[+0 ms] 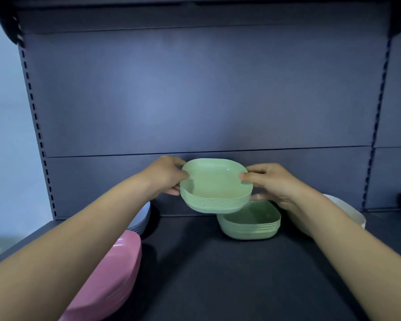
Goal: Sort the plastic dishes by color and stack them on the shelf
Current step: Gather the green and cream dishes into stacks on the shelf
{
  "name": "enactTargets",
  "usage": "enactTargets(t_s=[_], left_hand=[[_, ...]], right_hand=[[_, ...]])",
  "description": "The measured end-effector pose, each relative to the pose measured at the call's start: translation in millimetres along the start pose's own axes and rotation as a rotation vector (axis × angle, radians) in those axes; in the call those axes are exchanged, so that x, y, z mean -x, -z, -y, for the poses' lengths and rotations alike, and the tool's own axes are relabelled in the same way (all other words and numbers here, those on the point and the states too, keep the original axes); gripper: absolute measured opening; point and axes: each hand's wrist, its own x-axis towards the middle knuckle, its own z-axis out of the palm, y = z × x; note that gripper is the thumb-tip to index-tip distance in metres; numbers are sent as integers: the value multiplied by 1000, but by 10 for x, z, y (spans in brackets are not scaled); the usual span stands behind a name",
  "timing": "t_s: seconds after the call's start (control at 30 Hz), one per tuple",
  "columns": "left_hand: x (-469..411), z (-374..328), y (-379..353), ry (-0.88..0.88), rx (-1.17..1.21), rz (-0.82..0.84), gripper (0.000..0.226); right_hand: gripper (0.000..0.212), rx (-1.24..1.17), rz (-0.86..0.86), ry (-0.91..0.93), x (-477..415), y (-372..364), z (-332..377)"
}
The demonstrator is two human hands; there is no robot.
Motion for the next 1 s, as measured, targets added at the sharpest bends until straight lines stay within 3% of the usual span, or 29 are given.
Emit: enactTargets(t_s=[0.33, 0.53, 0.73, 1.0], left_hand=[[410, -675, -1181, 24, 419, 128, 16], [468, -1192, -2222, 9, 435, 70, 30], [298, -1667, -3104, 54, 425, 137, 42], [-178, -1817, -3706, 174, 378, 232, 44]], right_hand=[[3, -75, -118, -41, 685, 1359, -26], [12, -94, -66, -64, 958, 2446, -149], [16, 20, -46, -162, 922, 3456, -271], [20, 186, -28, -294, 523, 4041, -571]])
